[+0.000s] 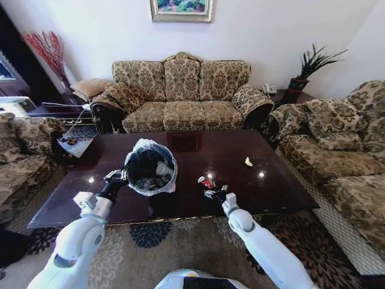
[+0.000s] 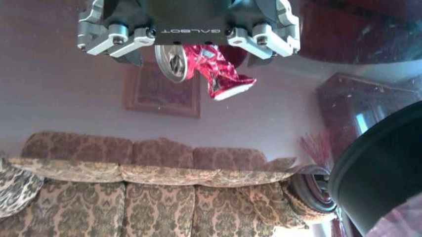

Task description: Move to the front of the table and place the trash on the table into the trash bin.

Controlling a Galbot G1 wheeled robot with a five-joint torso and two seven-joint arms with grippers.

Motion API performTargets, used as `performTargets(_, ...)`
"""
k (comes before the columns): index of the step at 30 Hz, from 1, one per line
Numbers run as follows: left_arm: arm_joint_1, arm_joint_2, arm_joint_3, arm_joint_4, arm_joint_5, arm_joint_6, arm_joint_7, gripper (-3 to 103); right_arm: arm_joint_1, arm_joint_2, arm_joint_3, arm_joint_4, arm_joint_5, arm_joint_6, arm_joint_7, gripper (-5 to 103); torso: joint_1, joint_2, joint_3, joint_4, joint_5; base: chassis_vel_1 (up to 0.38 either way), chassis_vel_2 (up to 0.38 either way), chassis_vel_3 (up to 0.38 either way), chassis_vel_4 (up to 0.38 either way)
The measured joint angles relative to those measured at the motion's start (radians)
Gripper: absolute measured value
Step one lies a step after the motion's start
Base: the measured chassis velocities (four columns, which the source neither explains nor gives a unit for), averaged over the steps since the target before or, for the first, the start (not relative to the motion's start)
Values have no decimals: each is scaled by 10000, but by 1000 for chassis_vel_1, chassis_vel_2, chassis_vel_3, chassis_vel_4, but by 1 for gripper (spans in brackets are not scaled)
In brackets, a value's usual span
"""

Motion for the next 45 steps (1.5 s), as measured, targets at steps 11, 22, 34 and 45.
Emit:
performTargets(11, 4, 96, -109, 92, 9, 0, 11, 3, 73, 435, 98, -714, -357, 423, -291, 78, 0, 0, -1, 0, 2, 0, 0, 0, 0)
performTargets(22, -23, 101, -10, -4, 64, 1, 45, 3, -37, 484, 155, -571, -521, 474, -221, 36, -1, 1, -2, -2, 1, 0, 0, 0, 0)
performTargets(34, 43, 152, -112, -62, 29, -3, 112, 3, -141, 524, 343, -265, -816, 600, 205, 20, -1, 2, 0, -3, 4, 0, 0, 0, 0)
performTargets(45, 47, 183, -71, -92, 25, -43, 171, 3, -80, -629, 612, 3084, -473, 297, 986, 20, 0, 2, 0, -3, 3, 0, 0, 0, 0)
